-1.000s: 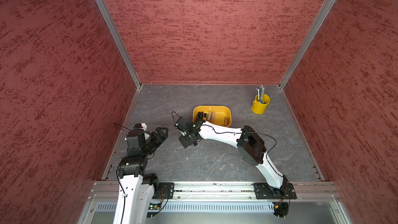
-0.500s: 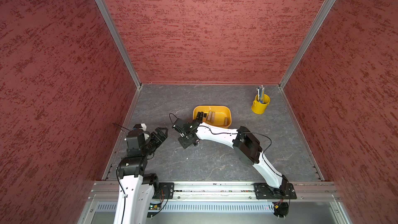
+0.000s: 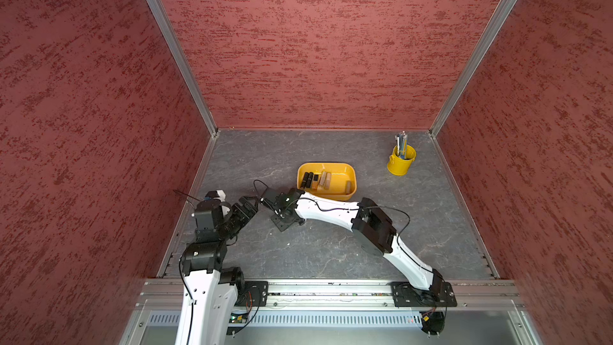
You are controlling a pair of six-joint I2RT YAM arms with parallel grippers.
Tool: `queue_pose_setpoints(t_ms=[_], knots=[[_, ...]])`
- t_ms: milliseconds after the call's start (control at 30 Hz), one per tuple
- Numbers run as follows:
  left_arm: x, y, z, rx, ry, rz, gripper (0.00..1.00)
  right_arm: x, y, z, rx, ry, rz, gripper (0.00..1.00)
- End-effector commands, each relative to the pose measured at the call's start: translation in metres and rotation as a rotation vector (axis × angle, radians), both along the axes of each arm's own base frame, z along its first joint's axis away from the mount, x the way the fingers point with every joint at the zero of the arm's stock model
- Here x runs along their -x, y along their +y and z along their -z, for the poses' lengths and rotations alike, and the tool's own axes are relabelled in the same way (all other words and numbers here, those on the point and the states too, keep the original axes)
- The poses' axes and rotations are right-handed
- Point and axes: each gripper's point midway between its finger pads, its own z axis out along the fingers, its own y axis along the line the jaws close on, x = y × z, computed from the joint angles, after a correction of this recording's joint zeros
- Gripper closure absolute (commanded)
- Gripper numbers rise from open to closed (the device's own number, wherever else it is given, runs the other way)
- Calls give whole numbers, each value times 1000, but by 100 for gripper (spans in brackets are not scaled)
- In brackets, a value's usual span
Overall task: Put the lipstick into the storage box
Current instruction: Pick up the lipstick at the center of the board.
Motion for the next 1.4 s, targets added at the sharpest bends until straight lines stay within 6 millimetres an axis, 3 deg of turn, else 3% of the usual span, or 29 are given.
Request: queue_pose_setpoints(t_ms=[0,233,500,833,1167,1367], knots=[[1,4,3,-19,-1,-12,7,-1,-7,9,58,-24,2,73],[1,4,1,-19,-4,-11,7,0,-2,-6,14,-30,-10,79],[-2,0,-12,-13,-45,18,6,4,2,-65,-182,-19,-16,81],[-11,-22,-47,36,-195,144,0,3,-28,-120,-424,74,53,81],[-16,-42,-71,104,-313,260,0,5,-54,-144,-545,124,94,82],[-19,-64,-71,161,-334,366,0,-1,-72,-156,-594,138,137,82]])
